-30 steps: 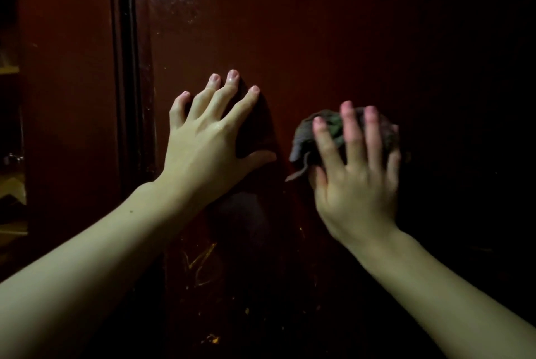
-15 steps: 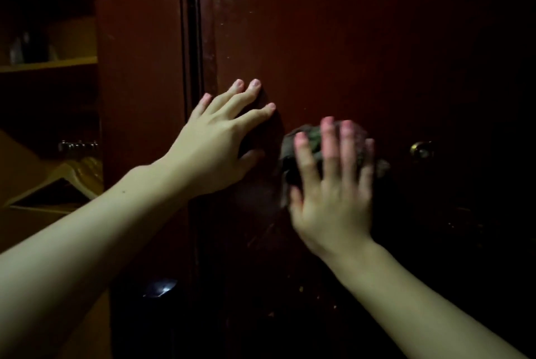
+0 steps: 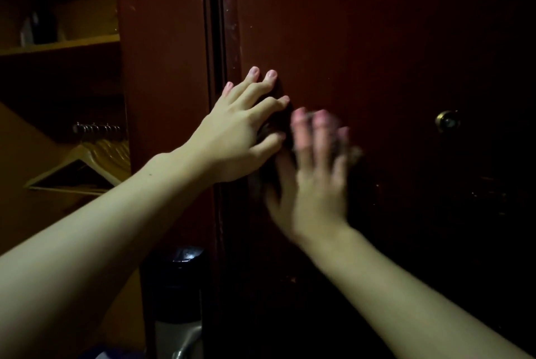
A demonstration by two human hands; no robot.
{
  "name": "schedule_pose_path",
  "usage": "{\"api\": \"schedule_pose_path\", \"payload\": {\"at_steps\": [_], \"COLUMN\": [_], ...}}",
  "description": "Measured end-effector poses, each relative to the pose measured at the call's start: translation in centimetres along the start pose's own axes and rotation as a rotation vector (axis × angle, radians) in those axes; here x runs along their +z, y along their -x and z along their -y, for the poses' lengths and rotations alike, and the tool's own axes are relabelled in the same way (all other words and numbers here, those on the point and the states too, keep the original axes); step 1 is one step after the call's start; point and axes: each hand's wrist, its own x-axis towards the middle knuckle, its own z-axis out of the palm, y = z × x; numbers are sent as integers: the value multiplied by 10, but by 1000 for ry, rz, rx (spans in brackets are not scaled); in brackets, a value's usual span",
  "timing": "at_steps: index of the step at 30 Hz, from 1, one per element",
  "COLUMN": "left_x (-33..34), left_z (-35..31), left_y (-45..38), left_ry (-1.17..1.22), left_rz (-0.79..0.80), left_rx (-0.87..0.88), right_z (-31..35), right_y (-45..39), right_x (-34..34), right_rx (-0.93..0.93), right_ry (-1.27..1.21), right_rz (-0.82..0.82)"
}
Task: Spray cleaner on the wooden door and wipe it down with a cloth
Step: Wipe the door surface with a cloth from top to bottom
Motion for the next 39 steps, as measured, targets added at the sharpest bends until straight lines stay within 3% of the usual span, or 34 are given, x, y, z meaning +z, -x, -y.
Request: {"api": "schedule_pose_path", "payload": {"at_steps": [3, 6, 10, 12, 14, 17, 20, 23, 26, 29, 32, 34, 39], "left_x": [-4, -3, 6, 17, 29, 39, 43, 50, 66, 85, 91, 93, 96], "left_z": [0, 0, -5, -12, -19, -24, -23, -34, -73, -115, -123, -120, -126], "left_y": [1, 3, 6, 5, 4, 5, 5, 1, -20, -44, -53, -51, -57], "left_ry": [-4, -95, -137, -156, -198, -248, -302, -323, -341, -286, -271, -283, -315], "left_rz": [-3, -19, -33, -67, -127, -218, -295, -309, -292, -331, -372, -374, -362], "left_rx": [-30, 1, -8, -31, -56, -85, -76, -158, -208, -89, -114, -118, -139], "right_z": [17, -4, -55, -53, -30, -12, -60, -114, -106, -90, -139, -178, -233], "right_y": [18, 20, 23, 20, 17, 24, 35, 48, 45, 45, 52, 62, 68], "right_x": [6, 6, 0, -5, -5, 0, -2, -7, -11, -8, -11, -16, -29], "right_rx": [-260, -283, 36, 249, 303, 12, -143, 80, 337, 166, -10, 76, 526], "right_ry": [-7, 14, 51, 53, 22, -21, 8, 91, 87, 54, 89, 122, 120], "right_rz": [39, 36, -5, -19, -31, -3, -6, 11, -31, -13, 5, 31, 68]}}
